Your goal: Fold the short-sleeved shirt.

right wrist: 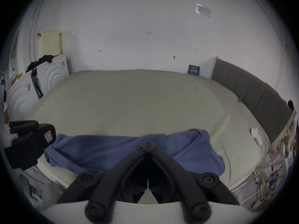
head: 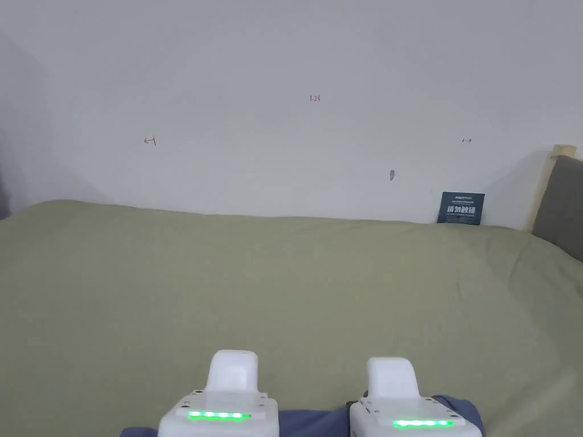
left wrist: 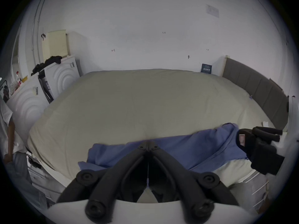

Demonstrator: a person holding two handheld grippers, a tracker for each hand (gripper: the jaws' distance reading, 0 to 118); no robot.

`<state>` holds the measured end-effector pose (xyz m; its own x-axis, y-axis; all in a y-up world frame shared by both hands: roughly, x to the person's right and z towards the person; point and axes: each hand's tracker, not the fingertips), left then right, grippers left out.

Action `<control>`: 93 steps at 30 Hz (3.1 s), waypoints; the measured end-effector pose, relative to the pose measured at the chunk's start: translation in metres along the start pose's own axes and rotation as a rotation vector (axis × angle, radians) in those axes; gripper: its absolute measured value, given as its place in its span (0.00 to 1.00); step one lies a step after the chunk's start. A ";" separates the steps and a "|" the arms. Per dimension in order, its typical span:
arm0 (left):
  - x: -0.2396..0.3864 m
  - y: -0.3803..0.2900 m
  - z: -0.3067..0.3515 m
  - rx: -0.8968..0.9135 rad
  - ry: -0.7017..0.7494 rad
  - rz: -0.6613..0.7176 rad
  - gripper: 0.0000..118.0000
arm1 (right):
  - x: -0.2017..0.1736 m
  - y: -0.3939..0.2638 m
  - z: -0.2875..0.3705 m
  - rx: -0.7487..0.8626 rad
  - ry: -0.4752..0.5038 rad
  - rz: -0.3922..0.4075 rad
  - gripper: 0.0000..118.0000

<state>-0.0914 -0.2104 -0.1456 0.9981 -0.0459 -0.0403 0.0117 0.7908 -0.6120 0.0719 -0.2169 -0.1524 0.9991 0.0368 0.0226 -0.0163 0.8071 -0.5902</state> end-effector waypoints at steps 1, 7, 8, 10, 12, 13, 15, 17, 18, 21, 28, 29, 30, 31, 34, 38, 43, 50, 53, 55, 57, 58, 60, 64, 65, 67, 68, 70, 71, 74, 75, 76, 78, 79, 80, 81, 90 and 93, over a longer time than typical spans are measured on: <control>0.001 -0.005 -0.001 0.010 -0.011 0.015 0.00 | 0.001 -0.004 0.000 -0.003 -0.012 -0.006 0.01; -0.007 -0.008 -0.001 -0.015 -0.033 0.039 0.00 | 0.007 -0.010 0.003 -0.024 -0.002 -0.016 0.01; -0.009 -0.008 -0.002 -0.019 -0.049 0.047 0.00 | 0.007 -0.010 0.003 -0.024 0.005 -0.013 0.01; -0.014 -0.006 -0.004 -0.027 -0.097 0.068 0.00 | 0.008 -0.007 0.004 -0.022 0.013 -0.003 0.01; -0.030 -0.010 -0.008 -0.038 -0.166 0.123 0.00 | 0.012 -0.003 0.006 -0.022 0.033 -0.005 0.01; -0.048 -0.017 -0.011 -0.044 -0.223 0.172 0.00 | 0.014 -0.001 0.008 -0.019 0.046 -0.008 0.01; -0.085 -0.026 -0.021 -0.089 -0.282 0.294 0.00 | 0.020 0.004 0.011 -0.012 0.057 -0.005 0.01; -0.131 -0.035 -0.031 -0.145 -0.350 0.378 0.10 | 0.026 0.011 0.012 -0.014 0.069 -0.003 0.01; -0.157 -0.035 -0.037 -0.163 -0.298 0.406 0.25 | 0.030 0.015 0.013 -0.014 0.083 -0.005 0.01; -0.220 -0.036 -0.043 -0.228 -0.309 0.496 0.75 | 0.037 0.024 0.012 -0.020 0.101 -0.017 0.01; -0.247 -0.042 -0.062 -0.323 -0.013 0.476 0.79 | 0.027 0.038 0.000 -0.024 0.106 -0.003 0.01; -0.243 -0.043 -0.070 -0.335 -0.042 0.452 0.79 | 0.026 0.038 -0.002 -0.028 0.115 0.000 0.01; -0.234 -0.045 -0.077 -0.350 -0.075 0.437 0.79 | 0.024 0.038 -0.004 -0.035 0.120 0.005 0.01; -0.227 -0.045 -0.087 -0.371 -0.139 0.435 0.79 | 0.023 0.037 -0.005 -0.042 0.122 0.012 0.01; -0.202 -0.045 -0.112 -0.432 -0.076 0.357 0.79 | 0.024 0.037 -0.005 -0.051 0.129 0.026 0.01; -0.187 -0.053 -0.134 -0.455 -0.106 0.417 0.83 | 0.032 0.038 -0.003 -0.060 0.129 0.020 0.01; -0.211 -0.050 -0.121 -0.409 -0.237 0.559 0.77 | 0.039 0.037 -0.001 -0.063 0.126 0.014 0.01; -0.202 -0.056 -0.135 -0.446 -0.370 0.647 0.07 | 0.039 0.032 -0.005 -0.088 0.163 -0.015 0.01; -0.198 -0.044 -0.120 -0.396 -0.328 0.602 0.07 | 0.047 0.029 -0.003 -0.094 0.158 -0.011 0.01; -0.191 -0.027 -0.103 -0.321 -0.344 0.568 0.07 | 0.058 0.030 -0.001 -0.094 0.152 -0.035 0.01; -0.178 -0.009 -0.088 -0.291 -0.391 0.528 0.07 | 0.068 0.032 0.003 -0.084 0.136 -0.048 0.01; -0.169 0.000 -0.083 -0.271 -0.408 0.501 0.07 | 0.072 0.033 0.005 -0.076 0.124 -0.052 0.01; -0.143 0.018 -0.075 -0.265 -0.445 0.426 0.07 | 0.081 0.035 0.009 -0.062 0.105 -0.063 0.01; -0.073 0.045 -0.069 -0.266 -0.542 0.341 0.07 | 0.105 0.038 0.020 -0.038 0.085 -0.107 0.01; -0.054 0.050 -0.071 -0.274 -0.578 0.332 0.07 | 0.111 0.038 0.023 -0.033 0.078 -0.114 0.01; -0.015 0.057 -0.076 -0.296 -0.608 0.274 0.07 | 0.123 0.039 0.030 -0.027 0.059 -0.123 0.01; 0.006 0.059 -0.080 -0.311 -0.613 0.247 0.07 | 0.130 0.038 0.034 -0.021 0.048 -0.133 0.01; 0.043 0.058 -0.087 -0.337 -0.631 0.205 0.07 | 0.141 0.036 0.040 -0.019 0.027 -0.145 0.01; 0.061 0.056 -0.093 -0.351 -0.635 0.201 0.07 | 0.147 0.035 0.042 -0.018 0.012 -0.152 0.01; 0.104 0.045 -0.109 -0.391 -0.652 0.184 0.07 | 0.160 0.029 0.045 -0.028 -0.009 -0.168 0.01; 0.112 0.041 -0.114 -0.410 -0.655 0.188 0.07 | 0.162 0.028 0.045 -0.033 -0.013 -0.174 0.01; 0.122 0.035 -0.121 -0.464 -0.650 0.200 0.10 | 0.166 0.026 0.045 -0.044 -0.018 -0.183 0.01; 0.131 0.028 -0.131 -0.520 -0.661 0.232 0.36 | 0.170 0.023 0.043 -0.058 -0.019 -0.190 0.01; 0.133 0.026 -0.135 -0.539 -0.683 0.253 0.65 | 0.172 0.022 0.042 -0.061 -0.018 -0.194 0.01; 0.132 0.026 -0.137 -0.544 -0.676 0.278 0.77 | 0.172 0.021 0.042 -0.063 -0.020 -0.196 0.01; 0.129 0.027 -0.134 -0.536 -0.673 0.295 0.79 | 0.173 0.021 0.043 -0.063 -0.021 -0.198 0.01; 0.043 0.026 -0.115 -0.321 -0.682 0.303 0.00 | 0.162 0.026 0.049 -0.036 0.021 -0.189 0.01; 0.039 -0.003 -0.135 -0.305 -0.604 0.312 0.00 | 0.155 0.025 0.054 -0.025 0.038 -0.176 0.01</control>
<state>-0.0611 -0.2969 -0.2525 0.8123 0.5663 0.1395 -0.2072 0.5039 -0.8386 0.2244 -0.1595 -0.1204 0.9872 -0.1267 0.0973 0.1597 0.7843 -0.5994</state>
